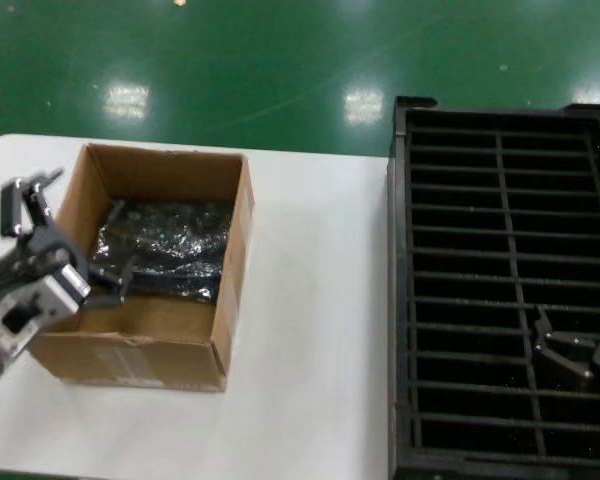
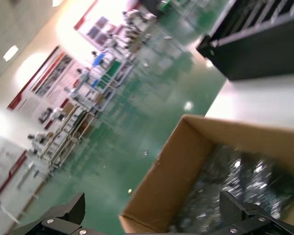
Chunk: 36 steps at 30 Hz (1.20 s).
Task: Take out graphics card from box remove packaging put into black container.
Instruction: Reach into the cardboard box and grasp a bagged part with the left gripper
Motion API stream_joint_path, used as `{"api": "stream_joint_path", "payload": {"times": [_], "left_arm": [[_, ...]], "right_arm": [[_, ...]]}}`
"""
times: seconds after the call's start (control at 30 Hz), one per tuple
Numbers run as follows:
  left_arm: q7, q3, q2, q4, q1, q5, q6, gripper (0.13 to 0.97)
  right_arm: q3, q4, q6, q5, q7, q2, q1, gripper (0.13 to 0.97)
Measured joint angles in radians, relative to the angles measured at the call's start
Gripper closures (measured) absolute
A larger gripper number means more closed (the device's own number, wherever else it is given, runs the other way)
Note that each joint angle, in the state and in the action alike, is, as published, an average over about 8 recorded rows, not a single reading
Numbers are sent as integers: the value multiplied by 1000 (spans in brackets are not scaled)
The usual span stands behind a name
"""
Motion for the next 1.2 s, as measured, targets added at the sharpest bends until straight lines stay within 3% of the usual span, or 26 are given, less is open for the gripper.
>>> {"api": "stream_joint_path", "payload": {"times": [0.13, 0.3, 0.4, 0.53, 0.7, 0.9, 1.2], "left_arm": [[-43, 83, -48, 91, -142, 123, 88, 132], [-84, 214, -82, 219, -328, 237, 266, 132], [-90, 287, -76, 308, -440, 296, 355, 132], [-71, 364, -41, 438, -574, 365, 415, 132], [-18, 435, 25, 599, -699, 420, 424, 132], [45, 490, 94, 771, -798, 450, 413, 132], [195, 497, 193, 1060, -905, 403, 346, 166]], "right_arm": [[0, 0, 0, 0, 0, 0, 0, 129], [0, 0, 0, 0, 0, 0, 0, 129], [0, 0, 0, 0, 0, 0, 0, 129], [0, 0, 0, 0, 0, 0, 0, 129], [0, 0, 0, 0, 0, 0, 0, 129], [0, 0, 0, 0, 0, 0, 0, 129], [0, 0, 0, 0, 0, 0, 0, 129]]}}
